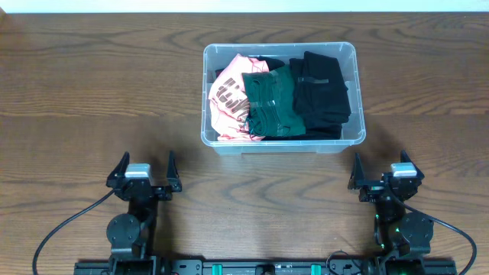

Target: Pack container

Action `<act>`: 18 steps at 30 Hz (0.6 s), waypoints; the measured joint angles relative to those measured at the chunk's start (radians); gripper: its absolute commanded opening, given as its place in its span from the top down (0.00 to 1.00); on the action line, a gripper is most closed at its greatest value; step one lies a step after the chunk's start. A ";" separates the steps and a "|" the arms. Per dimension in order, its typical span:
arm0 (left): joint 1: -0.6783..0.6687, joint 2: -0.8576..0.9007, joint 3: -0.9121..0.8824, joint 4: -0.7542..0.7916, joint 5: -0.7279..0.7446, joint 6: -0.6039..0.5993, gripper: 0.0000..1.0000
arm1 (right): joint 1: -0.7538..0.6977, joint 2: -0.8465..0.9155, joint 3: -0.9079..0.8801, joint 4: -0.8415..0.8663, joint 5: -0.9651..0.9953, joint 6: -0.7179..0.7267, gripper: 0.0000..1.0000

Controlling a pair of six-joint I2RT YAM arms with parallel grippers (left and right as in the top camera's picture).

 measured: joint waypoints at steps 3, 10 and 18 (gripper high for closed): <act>0.000 0.000 0.000 -0.004 0.000 0.000 0.02 | 0.000 0.000 0.000 0.000 0.000 0.000 0.01; 0.000 0.000 0.006 -0.054 -0.004 0.000 0.02 | 0.000 0.000 0.000 0.000 0.000 0.000 0.01; 0.000 0.001 0.007 -0.055 -0.004 0.000 0.02 | 0.000 0.000 0.000 0.000 0.000 0.000 0.01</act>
